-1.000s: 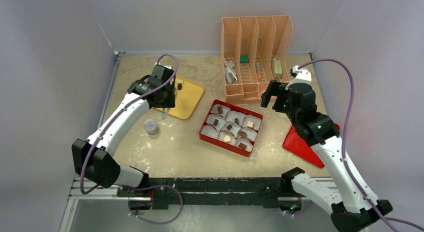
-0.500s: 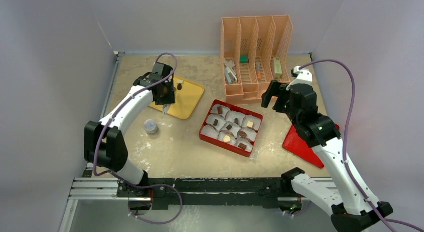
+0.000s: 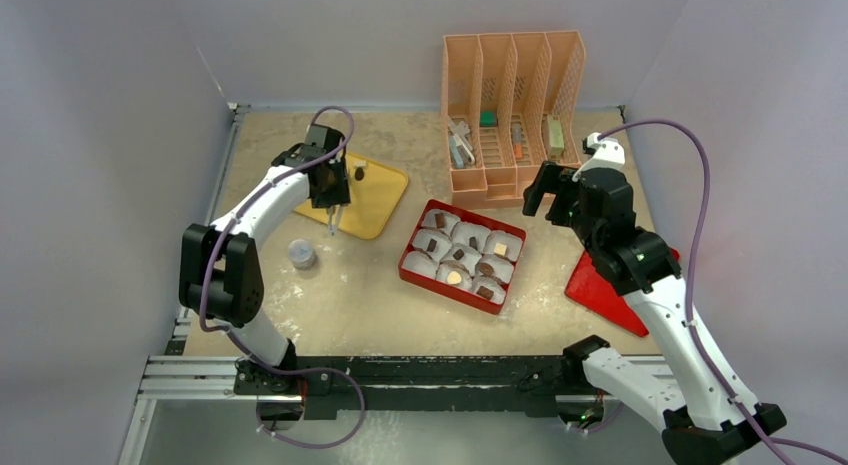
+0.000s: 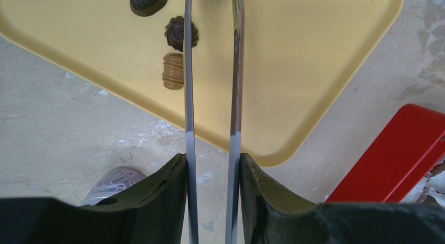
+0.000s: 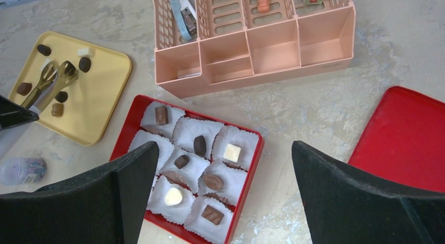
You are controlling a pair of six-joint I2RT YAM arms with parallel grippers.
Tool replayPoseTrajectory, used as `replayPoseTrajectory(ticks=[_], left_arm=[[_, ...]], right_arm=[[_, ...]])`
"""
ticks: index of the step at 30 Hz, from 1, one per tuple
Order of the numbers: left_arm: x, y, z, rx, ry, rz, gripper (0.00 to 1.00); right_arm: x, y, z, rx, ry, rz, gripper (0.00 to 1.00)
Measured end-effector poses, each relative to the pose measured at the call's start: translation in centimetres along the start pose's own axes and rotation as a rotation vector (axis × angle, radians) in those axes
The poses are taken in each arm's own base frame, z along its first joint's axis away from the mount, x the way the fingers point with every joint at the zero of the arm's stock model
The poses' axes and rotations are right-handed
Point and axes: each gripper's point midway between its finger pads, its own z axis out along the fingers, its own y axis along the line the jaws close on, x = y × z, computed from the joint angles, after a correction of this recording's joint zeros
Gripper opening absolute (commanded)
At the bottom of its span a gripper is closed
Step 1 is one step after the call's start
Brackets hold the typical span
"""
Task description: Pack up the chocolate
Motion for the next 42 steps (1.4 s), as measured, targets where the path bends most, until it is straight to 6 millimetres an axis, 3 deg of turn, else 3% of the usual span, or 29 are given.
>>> replayPoseTrajectory(ticks=[7, 17, 42], left_arm=[[0.4, -0.1, 0.8, 0.000, 0.023, 0.002, 0.31], [0.5, -0.2, 0.7, 0.009, 0.031, 0.002, 0.00], [0.7, -0.4, -2.3, 0.047, 0.029, 0.000, 0.00]], right_arm=[[0.2, -0.1, 0.1, 0.005, 0.004, -0.002, 0.99], [0.3, -0.1, 0.3, 0.006, 0.008, -0.003, 0.99], [0.5, 0.1, 0.7, 0.007, 0.018, -0.006, 0.99]])
